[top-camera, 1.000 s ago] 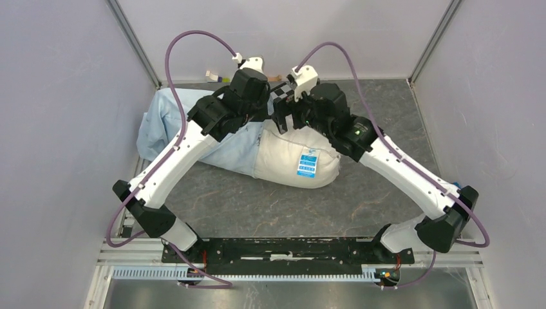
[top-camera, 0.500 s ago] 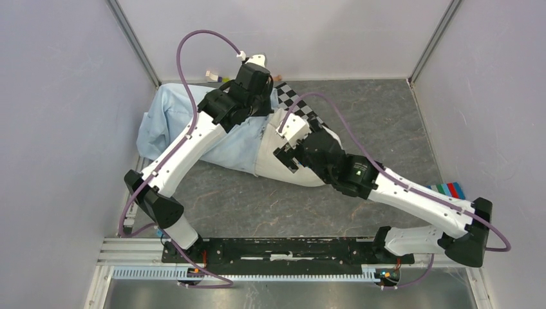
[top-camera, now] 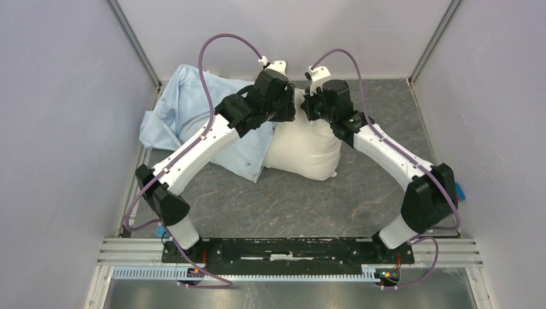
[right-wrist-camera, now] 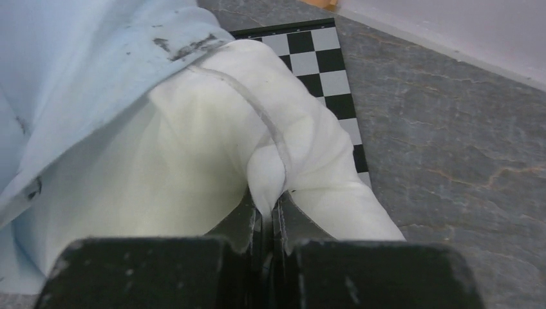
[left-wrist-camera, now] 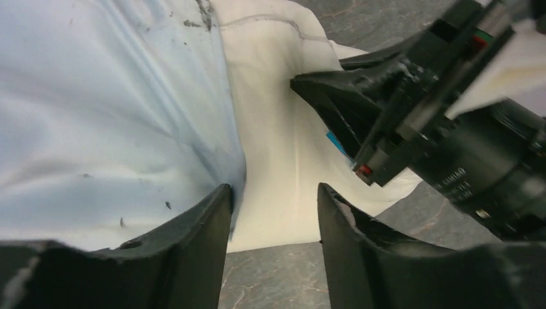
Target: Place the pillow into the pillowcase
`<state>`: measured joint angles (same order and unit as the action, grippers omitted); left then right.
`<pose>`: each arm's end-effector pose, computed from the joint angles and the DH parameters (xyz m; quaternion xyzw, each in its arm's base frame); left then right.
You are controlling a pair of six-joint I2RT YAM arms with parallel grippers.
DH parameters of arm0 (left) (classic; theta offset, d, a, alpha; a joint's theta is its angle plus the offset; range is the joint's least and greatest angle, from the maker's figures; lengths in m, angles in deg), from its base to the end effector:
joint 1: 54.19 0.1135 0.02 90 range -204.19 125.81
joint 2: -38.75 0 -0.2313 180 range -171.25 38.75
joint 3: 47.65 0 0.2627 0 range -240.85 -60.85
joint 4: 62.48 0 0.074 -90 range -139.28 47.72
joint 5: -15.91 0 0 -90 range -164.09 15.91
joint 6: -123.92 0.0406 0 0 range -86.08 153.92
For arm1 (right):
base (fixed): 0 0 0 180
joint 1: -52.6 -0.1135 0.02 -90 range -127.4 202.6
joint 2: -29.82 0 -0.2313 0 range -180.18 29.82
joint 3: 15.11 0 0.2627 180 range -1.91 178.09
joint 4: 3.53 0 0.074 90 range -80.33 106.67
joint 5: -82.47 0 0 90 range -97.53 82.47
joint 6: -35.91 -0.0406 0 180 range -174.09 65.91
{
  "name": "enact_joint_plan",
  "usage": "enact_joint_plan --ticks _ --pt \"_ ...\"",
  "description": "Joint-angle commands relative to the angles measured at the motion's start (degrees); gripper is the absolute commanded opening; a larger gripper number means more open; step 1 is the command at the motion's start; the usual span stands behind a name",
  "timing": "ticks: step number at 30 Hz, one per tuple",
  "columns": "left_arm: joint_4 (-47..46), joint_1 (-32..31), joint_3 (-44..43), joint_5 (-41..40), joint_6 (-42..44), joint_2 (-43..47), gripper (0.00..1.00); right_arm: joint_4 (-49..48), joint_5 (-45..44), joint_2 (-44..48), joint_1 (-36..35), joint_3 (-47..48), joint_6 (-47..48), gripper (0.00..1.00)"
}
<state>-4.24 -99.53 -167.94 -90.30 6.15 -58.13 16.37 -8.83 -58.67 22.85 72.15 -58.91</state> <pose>0.2762 -0.2634 0.3830 0.0695 0.8771 -0.1727 0.4427 0.3334 0.1895 0.2978 -0.1717 0.8067 0.1591 0.5427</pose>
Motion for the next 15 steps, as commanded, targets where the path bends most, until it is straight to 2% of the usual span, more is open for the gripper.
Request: enact_joint_plan --ticks 1,3,5,11,15 --pt "1.04 -0.43 -0.84 -5.22 -0.28 3.47 0.72 1.36 4.72 -4.17 -0.74 1.72 -6.2 0.0" --pt "2.93 -0.37 3.24 -9.86 -0.81 6.5 0.85 1.91 2.76 -4.49 -0.65 1.61 -6.33 0.0" --pt "3.99 -0.36 9.49 -13.65 -1.65 10.24 0.91 2.03 1.77 -4.9 -0.59 1.74 -6.18 0.0" --pt "-0.16 -0.31 29.98 -17.04 -4.0 15.81 1.0 3.06 -1.1 -5.4 -0.56 3.41 -6.06 0.0" --pt "-7.6 0.25 33.63 -15.67 -1.88 13.04 1.0 4.55 -2.09 -6.77 -0.56 6.32 -6.01 0.05"
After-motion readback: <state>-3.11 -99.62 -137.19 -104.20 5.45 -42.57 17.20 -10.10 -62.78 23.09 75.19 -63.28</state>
